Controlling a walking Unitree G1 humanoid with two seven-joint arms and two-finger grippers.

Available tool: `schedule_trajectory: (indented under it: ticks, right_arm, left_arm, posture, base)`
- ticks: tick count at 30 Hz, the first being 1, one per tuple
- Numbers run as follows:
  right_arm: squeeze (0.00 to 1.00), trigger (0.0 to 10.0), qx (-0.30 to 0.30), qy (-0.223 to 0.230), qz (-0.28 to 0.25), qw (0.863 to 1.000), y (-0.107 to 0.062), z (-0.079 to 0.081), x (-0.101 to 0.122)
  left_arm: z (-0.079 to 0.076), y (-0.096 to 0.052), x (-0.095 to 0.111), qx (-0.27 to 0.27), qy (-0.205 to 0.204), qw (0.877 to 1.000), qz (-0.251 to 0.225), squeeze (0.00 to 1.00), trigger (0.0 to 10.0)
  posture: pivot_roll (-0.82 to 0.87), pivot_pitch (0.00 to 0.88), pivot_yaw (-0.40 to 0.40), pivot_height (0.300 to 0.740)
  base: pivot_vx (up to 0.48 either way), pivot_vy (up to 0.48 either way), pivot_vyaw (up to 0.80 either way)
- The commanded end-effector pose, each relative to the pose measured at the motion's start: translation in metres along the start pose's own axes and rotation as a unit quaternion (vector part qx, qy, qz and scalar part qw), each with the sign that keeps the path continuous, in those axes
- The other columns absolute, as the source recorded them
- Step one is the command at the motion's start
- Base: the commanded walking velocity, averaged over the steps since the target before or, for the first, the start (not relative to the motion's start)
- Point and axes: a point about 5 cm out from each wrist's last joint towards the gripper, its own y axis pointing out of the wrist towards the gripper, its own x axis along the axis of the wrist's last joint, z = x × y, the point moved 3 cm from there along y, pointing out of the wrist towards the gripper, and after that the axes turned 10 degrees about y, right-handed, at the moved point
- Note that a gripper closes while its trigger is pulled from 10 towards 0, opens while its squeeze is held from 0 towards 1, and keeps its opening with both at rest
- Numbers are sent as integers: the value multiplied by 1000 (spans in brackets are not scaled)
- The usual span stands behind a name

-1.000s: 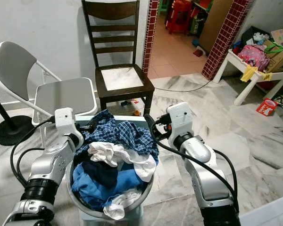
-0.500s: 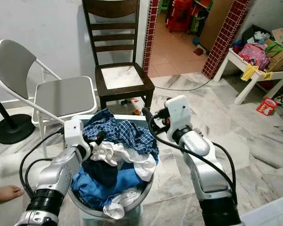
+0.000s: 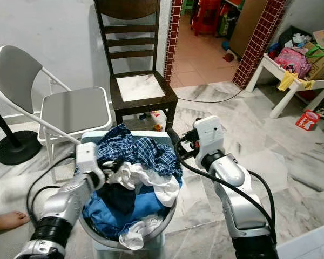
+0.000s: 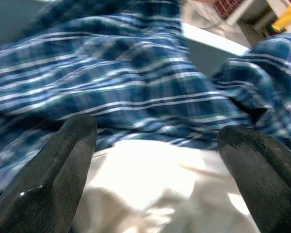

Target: Hang hanger

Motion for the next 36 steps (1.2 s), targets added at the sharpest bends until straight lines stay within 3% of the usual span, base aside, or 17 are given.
schedule_trajectory:
  ticks: [1, 2, 6, 9, 12, 13, 15, 16, 19, 24, 25, 26, 36]
  right_arm:
    - [0, 10000, -9, -7, -10, 1000, -5, -4, 6]
    - [0, 10000, -10, -7, -10, 1000, -5, -4, 6]
    - [0, 10000, -12, -7, -5, 1000, -6, -6, 2]
    - [0, 10000, -7, -7, -5, 1000, -4, -3, 2]
    - [0, 10000, -5, -6, -7, 1000, -2, -1, 4]
    - [0, 10000, -4, -6, -7, 1000, -1, -1, 4]
    - [0, 10000, -4, -6, -7, 1000, -1, -1, 4]
    - [0, 10000, -4, -6, -7, 1000, -2, -1, 4]
    - [0, 10000, -6, -7, -7, 1000, -3, -2, 4]
    - [0, 10000, -8, -7, -6, 1000, -4, -2, 3]
    - [0, 10000, -9, -7, -5, 1000, -5, -2, 2]
    - [0, 10000, -9, -7, -5, 1000, -5, -2, 2]
    - [0, 10000, -10, -5, -1, 1000, -7, -2, 0]
  left_arm:
    - [3, 1, 3, 6, -1, 1000, -9, 0, 9176]
    - [8, 0, 7, 23, -7, 1000, -21, 0, 10000]
    - [30, -5, 18, 78, -29, 995, -52, 0, 10000]
    - [41, -7, 11, 89, -28, 995, -36, 0, 10000]
    - [40, -5, 2, 69, -21, 997, -11, 0, 10000]
    - [37, -4, 1, 60, -24, 998, -8, 0, 7725]
    - [36, -3, 1, 57, -26, 998, -10, 0, 7725]
    - [33, -3, 1, 50, -25, 998, -8, 0, 4784]
    - [29, -1, -2, 42, -27, 999, -1, 0, 10000]
    - [34, 0, -3, 43, -33, 999, 1, 0, 10000]
    - [34, 0, -3, 39, -34, 999, 2, 0, 7098]
    - [34, 0, -4, 36, -35, 999, 4, 0, 0]
    - [30, 1, -10, 19, -41, 999, 14, 0, 0]
  posture:
    - [-153, 85, -61, 740]
    - [-153, 85, -62, 740]
    - [-143, 82, -66, 740]
    - [-139, 82, -70, 740]
    - [-138, 81, -73, 740]
    - [-138, 81, -73, 740]
    - [-138, 81, -73, 740]
    - [-138, 81, -73, 740]
    - [-143, 79, -72, 740]
    - [-148, 84, -71, 740]
    - [-148, 84, -71, 740]
    - [-152, 88, -68, 740]
    - [-154, 92, -73, 740]
  base:
    - [0, 0, 0]
    - [0, 0, 0]
    - [0, 0, 0]
    - [0, 0, 0]
    - [0, 0, 0]
    - [0, 0, 0]
    - [0, 0, 0]
    - [0, 0, 0]
    - [0, 0, 0]
    - [0, 0, 0]
    - [0, 0, 0]
    - [0, 0, 0]
    - [0, 0, 0]
